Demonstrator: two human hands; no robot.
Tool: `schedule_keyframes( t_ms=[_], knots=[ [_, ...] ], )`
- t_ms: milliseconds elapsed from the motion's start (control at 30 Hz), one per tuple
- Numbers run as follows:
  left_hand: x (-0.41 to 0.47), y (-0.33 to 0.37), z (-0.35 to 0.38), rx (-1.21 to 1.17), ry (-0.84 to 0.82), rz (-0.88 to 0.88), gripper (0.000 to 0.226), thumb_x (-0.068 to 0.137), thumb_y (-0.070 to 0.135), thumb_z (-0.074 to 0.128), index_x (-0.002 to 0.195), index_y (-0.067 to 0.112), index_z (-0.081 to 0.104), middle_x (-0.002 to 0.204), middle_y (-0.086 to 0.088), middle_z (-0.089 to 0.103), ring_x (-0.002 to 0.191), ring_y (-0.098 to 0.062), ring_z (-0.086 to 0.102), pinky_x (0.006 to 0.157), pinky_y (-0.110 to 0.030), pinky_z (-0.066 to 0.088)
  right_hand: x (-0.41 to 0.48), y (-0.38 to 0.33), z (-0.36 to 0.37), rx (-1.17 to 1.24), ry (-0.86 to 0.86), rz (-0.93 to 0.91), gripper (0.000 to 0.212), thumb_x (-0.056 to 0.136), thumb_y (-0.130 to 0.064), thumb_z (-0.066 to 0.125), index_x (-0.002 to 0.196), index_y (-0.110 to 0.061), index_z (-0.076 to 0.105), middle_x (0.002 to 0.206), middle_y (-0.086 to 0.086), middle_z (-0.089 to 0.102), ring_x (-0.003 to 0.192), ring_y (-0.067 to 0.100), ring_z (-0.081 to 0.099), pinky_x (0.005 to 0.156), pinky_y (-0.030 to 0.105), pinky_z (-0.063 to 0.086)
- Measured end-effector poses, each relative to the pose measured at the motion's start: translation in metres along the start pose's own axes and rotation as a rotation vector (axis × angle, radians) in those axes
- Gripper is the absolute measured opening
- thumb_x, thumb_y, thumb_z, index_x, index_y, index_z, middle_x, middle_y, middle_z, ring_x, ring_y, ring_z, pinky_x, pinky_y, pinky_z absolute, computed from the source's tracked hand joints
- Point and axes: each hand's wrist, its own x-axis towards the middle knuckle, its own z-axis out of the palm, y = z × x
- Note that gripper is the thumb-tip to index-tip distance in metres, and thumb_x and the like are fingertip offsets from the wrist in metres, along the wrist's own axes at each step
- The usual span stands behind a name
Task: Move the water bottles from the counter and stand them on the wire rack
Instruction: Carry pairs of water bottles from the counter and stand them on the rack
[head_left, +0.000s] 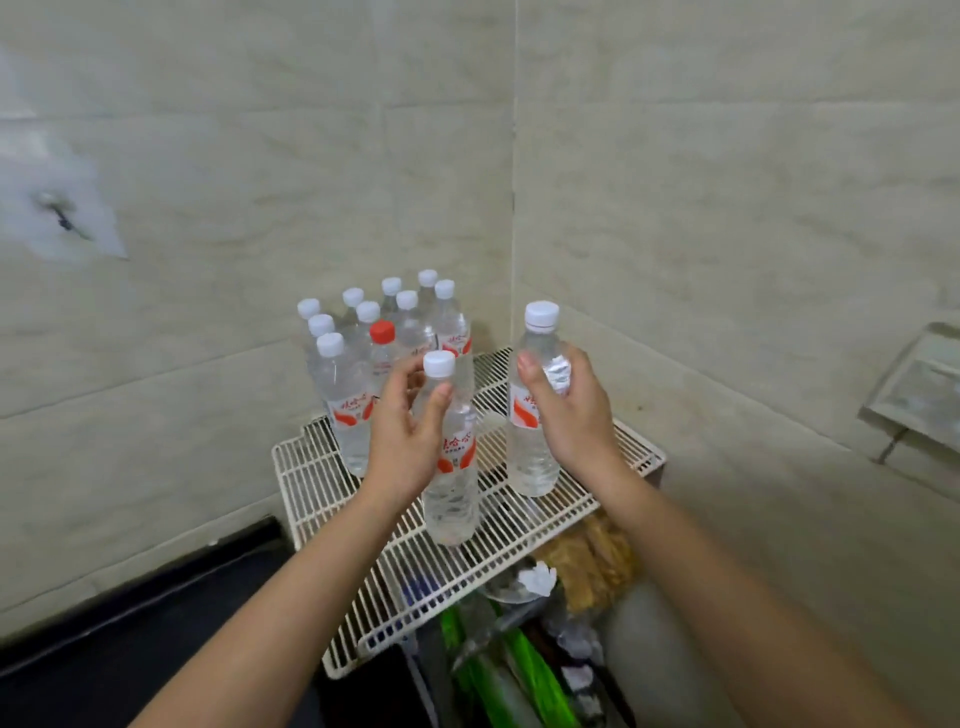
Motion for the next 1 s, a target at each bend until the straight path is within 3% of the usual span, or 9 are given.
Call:
schedule_keyframes(
  t_ms=[100,167,233,367,433,567,700,833,1000],
  knots=[
    [0.021,-0.012,0.013,0.045,0.113,-0.032,0.035,0.099,0.031,0.059,0.133,0.023,0.053,0.129,0.004,0.062,0.121,-0.014,0.059,0.102,-0.049,0.051,0.036,0.024,0.004,0.026,-0.107,-0.012,0.042,0.089,-0.064,0.062,0.119,-0.035,0.057,0.106,-0.010,0.070,0.097,0.009,0.068,0.088,0.037,0.055],
    [0.033,-0.017,0.023,0.067,0.172,-0.044,0.033,0.099,0.028,0.060,0.131,0.024,0.053,0.128,0.003,0.062,0.120,-0.014,0.060,0.102,-0.047,0.051,0.056,0.038,0.004,0.041,-0.167,-0.039,0.026,0.090,-0.059,0.064,0.105,-0.039,0.057,0.100,-0.011,0.070,0.093,0.007,0.067,0.084,0.036,0.054],
    [0.042,-0.023,0.033,0.108,0.201,-0.045,0.033,0.099,0.025,0.061,0.130,0.021,0.052,0.129,0.002,0.061,0.122,-0.013,0.059,0.104,-0.045,0.050,0.074,0.050,0.004,0.047,-0.203,-0.060,0.025,0.085,-0.064,0.063,0.095,-0.042,0.054,0.095,-0.014,0.069,0.090,0.002,0.066,0.080,0.033,0.052],
    [0.043,-0.037,0.052,0.209,0.222,-0.077,0.033,0.099,0.022,0.060,0.130,0.018,0.050,0.128,0.004,0.060,0.123,-0.009,0.056,0.108,-0.045,0.047,0.102,0.080,0.004,0.059,-0.362,-0.091,0.043,0.080,-0.063,0.063,0.113,-0.036,0.055,0.098,-0.018,0.068,0.088,-0.008,0.064,0.075,0.019,0.050],
    [0.042,-0.041,0.054,0.250,0.227,-0.075,0.038,0.100,0.023,0.058,0.135,0.017,0.047,0.132,0.001,0.058,0.125,-0.012,0.055,0.108,-0.047,0.046,0.109,0.094,0.003,0.043,-0.462,-0.080,0.060,0.076,-0.069,0.062,0.123,-0.032,0.056,0.105,-0.017,0.069,0.092,-0.005,0.065,0.079,0.024,0.054],
    [0.048,-0.027,0.036,0.487,0.085,-0.038,0.049,0.099,0.027,0.059,0.145,0.027,0.044,0.142,0.005,0.053,0.128,-0.010,0.053,0.105,-0.037,0.048,0.133,0.099,0.000,0.047,-0.517,-0.116,0.059,0.075,-0.061,0.066,0.124,-0.029,0.059,0.113,-0.011,0.068,0.101,0.007,0.066,0.089,0.037,0.055],
    [0.067,0.000,0.013,0.819,0.009,0.070,0.042,0.086,0.032,0.076,0.125,0.022,0.066,0.113,0.011,0.063,0.090,-0.002,0.057,0.081,-0.023,0.050,0.157,0.075,-0.008,-0.039,-0.560,-0.297,0.061,0.082,-0.034,0.080,0.139,-0.032,0.056,0.125,-0.010,0.059,0.112,0.006,0.059,0.098,0.024,0.045],
    [0.081,0.012,0.011,0.823,-0.062,-0.034,0.042,0.080,0.030,0.083,0.119,0.021,0.071,0.098,0.009,0.071,0.080,0.000,0.062,0.076,-0.024,0.053,0.172,0.050,-0.015,-0.308,-0.699,-0.410,0.058,0.080,-0.067,0.064,0.132,-0.041,0.063,0.115,-0.008,0.064,0.104,0.011,0.061,0.094,0.034,0.049],
    [0.103,0.014,0.019,0.731,-0.060,-0.039,0.043,0.079,0.024,0.084,0.119,0.019,0.072,0.096,0.009,0.071,0.084,-0.001,0.065,0.070,-0.001,0.043,0.191,0.025,-0.016,-0.372,-0.781,-0.402,0.039,0.084,-0.045,0.078,0.121,-0.033,0.073,0.111,-0.007,0.074,0.095,0.010,0.067,0.089,0.035,0.054]
  ],
)
